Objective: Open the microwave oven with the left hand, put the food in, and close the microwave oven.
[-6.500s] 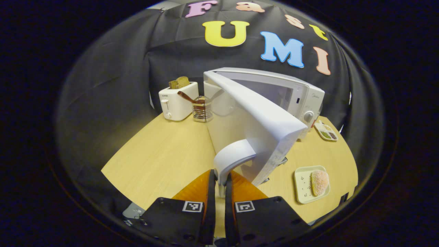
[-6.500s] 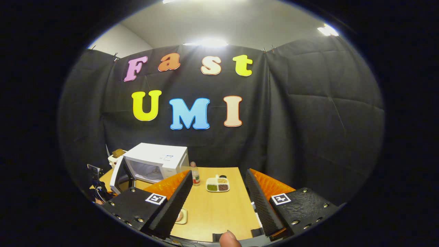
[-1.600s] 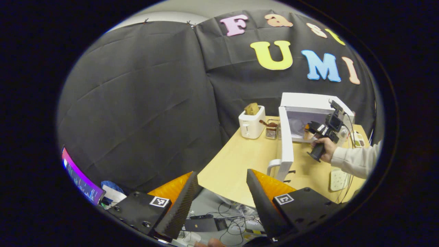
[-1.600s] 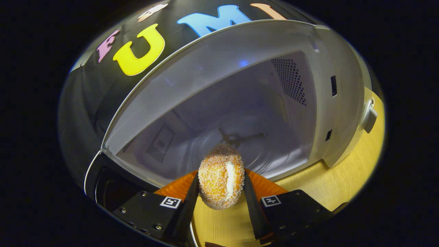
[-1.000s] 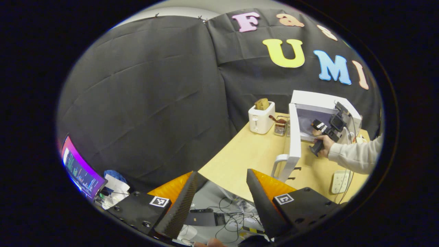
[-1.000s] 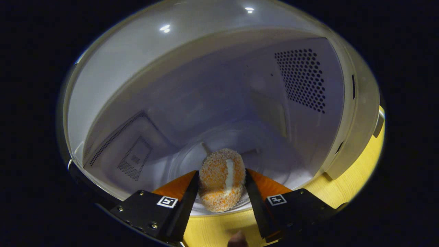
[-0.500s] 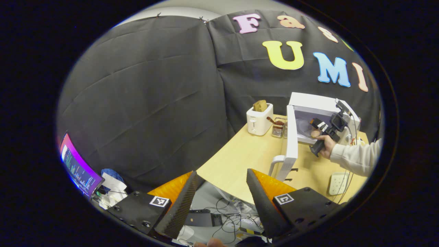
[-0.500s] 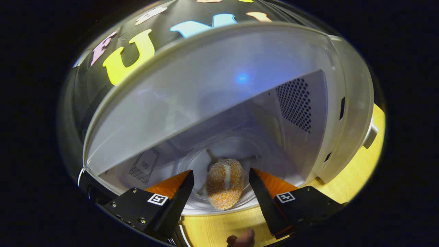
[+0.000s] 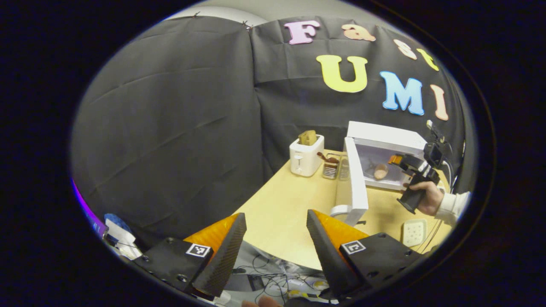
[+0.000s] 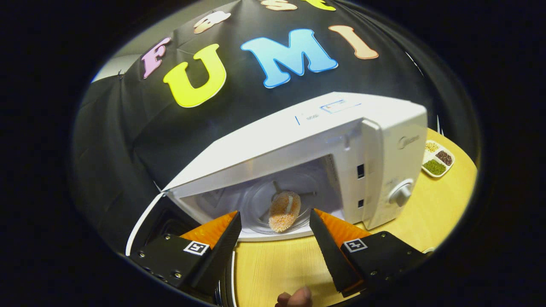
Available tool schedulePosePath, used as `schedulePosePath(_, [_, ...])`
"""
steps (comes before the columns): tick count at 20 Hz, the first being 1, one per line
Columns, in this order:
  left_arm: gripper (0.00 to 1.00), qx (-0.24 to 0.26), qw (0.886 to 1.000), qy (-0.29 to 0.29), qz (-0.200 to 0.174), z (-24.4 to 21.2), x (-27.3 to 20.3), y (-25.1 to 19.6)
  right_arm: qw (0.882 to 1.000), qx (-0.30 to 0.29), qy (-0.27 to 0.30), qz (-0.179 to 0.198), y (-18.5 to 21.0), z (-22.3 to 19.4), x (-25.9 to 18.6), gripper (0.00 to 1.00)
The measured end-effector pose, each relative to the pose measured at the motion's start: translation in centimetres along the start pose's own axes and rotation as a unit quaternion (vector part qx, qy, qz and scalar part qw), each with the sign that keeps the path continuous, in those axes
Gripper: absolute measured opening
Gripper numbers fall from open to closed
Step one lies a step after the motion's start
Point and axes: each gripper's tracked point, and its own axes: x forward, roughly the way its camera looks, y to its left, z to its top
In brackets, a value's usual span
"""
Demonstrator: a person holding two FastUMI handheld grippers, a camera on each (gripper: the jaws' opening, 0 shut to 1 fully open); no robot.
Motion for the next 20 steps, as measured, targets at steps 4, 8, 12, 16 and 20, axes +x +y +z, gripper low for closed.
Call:
schedulePosePath(4, [1.00, -0.014, 0.998, 0.005, -0.059, -0.3, 4.6, 0.9, 0.999, -0.032, -0.005, -0.004, -0.5, 1.3, -8.4, 0.98])
schedulePosePath(8, [0.92, -0.037, 0.989, 0.033, -0.139, -2.8, 9.3, -0.7, 0.998, -0.050, -0.013, -0.023, -1.7, 2.1, -17.3, 0.99])
schedulePosePath(12, [0.92, 0.013, 0.981, 0.058, -0.183, -5.7, 14.0, -4.3, 0.993, -0.092, -0.044, -0.053, -3.4, 4.6, -25.8, 0.98])
schedulePosePath(16, [0.92, 0.033, 0.976, 0.077, -0.201, -7.1, 15.9, -7.9, 0.991, -0.092, -0.075, -0.068, -4.7, 7.3, -31.7, 0.98])
schedulePosePath(20, [0.92, 0.036, 0.971, 0.072, -0.227, -6.6, 13.4, -11.9, 0.990, -0.082, -0.092, -0.067, -6.2, 9.4, -35.0, 0.98])
